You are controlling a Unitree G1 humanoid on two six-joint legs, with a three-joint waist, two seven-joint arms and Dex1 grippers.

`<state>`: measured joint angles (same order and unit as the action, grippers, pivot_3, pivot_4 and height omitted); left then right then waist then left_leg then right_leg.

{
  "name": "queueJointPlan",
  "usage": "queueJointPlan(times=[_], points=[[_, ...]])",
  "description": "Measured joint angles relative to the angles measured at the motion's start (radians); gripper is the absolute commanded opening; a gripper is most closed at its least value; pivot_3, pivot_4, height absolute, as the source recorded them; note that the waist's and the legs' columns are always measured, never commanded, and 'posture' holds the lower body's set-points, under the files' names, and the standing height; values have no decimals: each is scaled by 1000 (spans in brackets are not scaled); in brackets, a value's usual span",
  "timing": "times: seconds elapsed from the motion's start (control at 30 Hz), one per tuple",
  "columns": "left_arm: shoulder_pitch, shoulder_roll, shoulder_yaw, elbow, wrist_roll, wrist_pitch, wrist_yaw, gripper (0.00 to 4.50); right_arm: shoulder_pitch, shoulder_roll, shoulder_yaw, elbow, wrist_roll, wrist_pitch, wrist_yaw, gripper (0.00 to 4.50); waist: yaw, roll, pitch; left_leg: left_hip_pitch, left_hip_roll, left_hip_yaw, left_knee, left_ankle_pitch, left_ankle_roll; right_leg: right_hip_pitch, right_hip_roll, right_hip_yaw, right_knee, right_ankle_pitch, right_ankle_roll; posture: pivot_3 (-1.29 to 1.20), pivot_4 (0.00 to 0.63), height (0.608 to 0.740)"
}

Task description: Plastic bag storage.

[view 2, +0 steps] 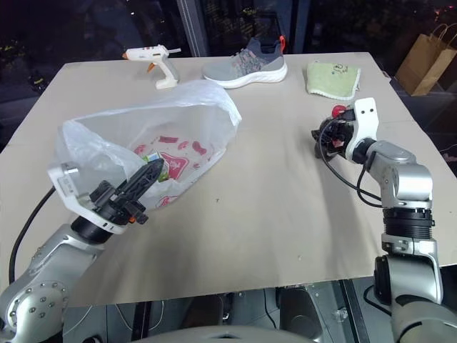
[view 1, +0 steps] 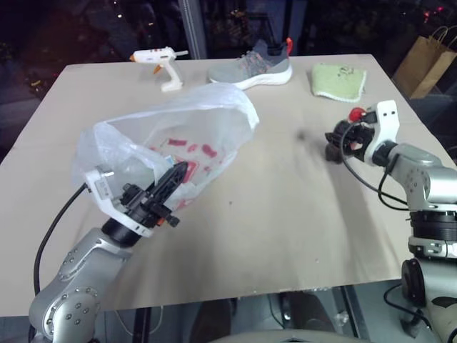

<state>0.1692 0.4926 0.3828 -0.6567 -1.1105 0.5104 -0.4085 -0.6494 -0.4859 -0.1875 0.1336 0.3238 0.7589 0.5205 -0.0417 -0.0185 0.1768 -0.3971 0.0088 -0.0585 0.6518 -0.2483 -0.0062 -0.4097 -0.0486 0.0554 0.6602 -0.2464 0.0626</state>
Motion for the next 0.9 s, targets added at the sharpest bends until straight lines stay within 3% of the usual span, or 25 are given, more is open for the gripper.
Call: queueJointPlan(times=[0.2, 0.3, 0.4, 0.57, 0.7, 0.83, 0.9], points=[[9, -1, -1, 0, 8, 0, -5, 0, 16, -9, 28, -39, -4, -3, 15, 3254, -1, 0, 0, 0, 0, 0, 0, 0, 0, 0, 0, 0, 0, 0, 0, 0, 150, 740], [7, -1, -1, 1, 8, 0, -11, 0, 1, 53, 52, -119, 66, 99, 25, 3254, -8, 1, 1, 0, 2, 1, 0, 0, 0, -2, 2, 2, 1, 0, 0, 0, 150, 740], [1, -1, -4, 2, 9, 1, -19, 0, -77, 120, 171, -274, 195, 291, 64, 3254, -14, 5, 3, -1, 2, 0, -1, 0, 0, -3, 2, 1, 2, 0, 0, 0, 150, 740], [-2, -5, -16, 4, 15, 0, -23, 0, -170, 247, 252, -358, 323, 418, 81, 3254, 4, 5, 3, -3, -1, -1, -1, 0, 0, -2, -1, -1, 0, 0, 0, 0, 150, 740], [0, -18, -42, -3, 21, 0, -24, 0, -269, 431, 256, -208, 299, 415, -40, 3254, 0, 4, 3, -2, 0, -1, 0, 0, 0, -3, 0, -1, 1, 0, 0, 0, 150, 740], [37, -11, -45, -17, 20, 2, -36, 0, -386, 620, 161, -8, 278, 401, -206, 3254, -1, 4, 3, -2, 0, -2, -2, 0, 0, -4, 1, -2, 1, 0, -1, 0, 150, 740], [38, -3, -46, -29, 18, 4, -47, 0, -426, 635, 142, 56, 283, 394, -259, 3254, 5, 4, 3, -3, 0, -3, -3, 0, 0, -3, 0, -3, 0, 0, -1, 0, 150, 740]])
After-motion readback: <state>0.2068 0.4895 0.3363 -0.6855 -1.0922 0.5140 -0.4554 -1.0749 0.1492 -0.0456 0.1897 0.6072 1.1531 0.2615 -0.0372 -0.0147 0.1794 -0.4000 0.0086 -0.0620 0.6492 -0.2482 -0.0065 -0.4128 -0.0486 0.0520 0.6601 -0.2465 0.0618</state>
